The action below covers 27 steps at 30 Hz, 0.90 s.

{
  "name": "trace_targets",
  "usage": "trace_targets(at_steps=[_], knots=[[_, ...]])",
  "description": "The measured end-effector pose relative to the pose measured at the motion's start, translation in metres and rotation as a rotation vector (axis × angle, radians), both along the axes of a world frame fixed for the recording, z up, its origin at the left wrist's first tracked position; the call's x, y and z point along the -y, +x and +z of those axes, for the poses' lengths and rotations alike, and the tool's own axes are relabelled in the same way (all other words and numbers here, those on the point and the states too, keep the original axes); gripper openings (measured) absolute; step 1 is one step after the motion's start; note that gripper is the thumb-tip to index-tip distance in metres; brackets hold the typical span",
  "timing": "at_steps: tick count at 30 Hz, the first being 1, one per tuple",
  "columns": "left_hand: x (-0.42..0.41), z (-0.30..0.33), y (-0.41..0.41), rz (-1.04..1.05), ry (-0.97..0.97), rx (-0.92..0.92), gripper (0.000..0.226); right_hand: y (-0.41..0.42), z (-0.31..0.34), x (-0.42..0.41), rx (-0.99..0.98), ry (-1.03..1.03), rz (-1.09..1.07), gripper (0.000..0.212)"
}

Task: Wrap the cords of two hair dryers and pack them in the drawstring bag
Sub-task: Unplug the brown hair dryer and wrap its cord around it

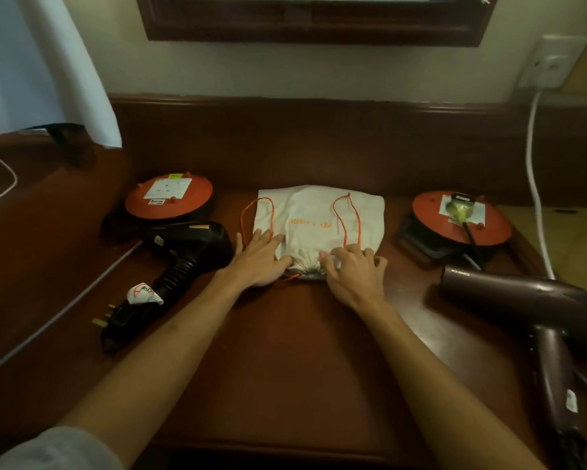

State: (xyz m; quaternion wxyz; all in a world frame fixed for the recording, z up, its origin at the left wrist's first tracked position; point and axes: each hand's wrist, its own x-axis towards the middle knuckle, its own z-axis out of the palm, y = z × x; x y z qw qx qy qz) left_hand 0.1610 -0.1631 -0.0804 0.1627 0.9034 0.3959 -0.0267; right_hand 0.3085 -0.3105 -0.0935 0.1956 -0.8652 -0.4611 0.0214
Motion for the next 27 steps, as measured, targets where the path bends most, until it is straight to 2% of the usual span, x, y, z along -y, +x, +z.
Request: trace_targets(at_steps=[4, 9, 14, 20, 27], knots=[[0.011, 0.014, 0.002, 0.051, -0.059, 0.159, 0.072, 0.013, 0.022, 0.019, -0.233, 0.178, 0.044, 0.052], [0.051, 0.048, 0.027, -0.029, 0.023, 0.351, 0.07, 0.035, 0.055, 0.069, -0.231, 0.315, -0.002, 0.044], [0.114, 0.089, 0.08, -0.289, 0.023, 0.553, 0.051, 0.074, 0.075, 0.129, -0.161, 0.397, -0.12, 0.038], [0.152, 0.102, 0.165, -0.412, -0.037, 0.492, 0.049, 0.132, 0.103, 0.174, -0.109, 0.38, -0.203, 0.03], [0.124, 0.087, 0.264, -0.426, -0.037, 0.384, 0.059, 0.208, 0.103, 0.151, -0.145, 0.129, -0.25, 0.042]])
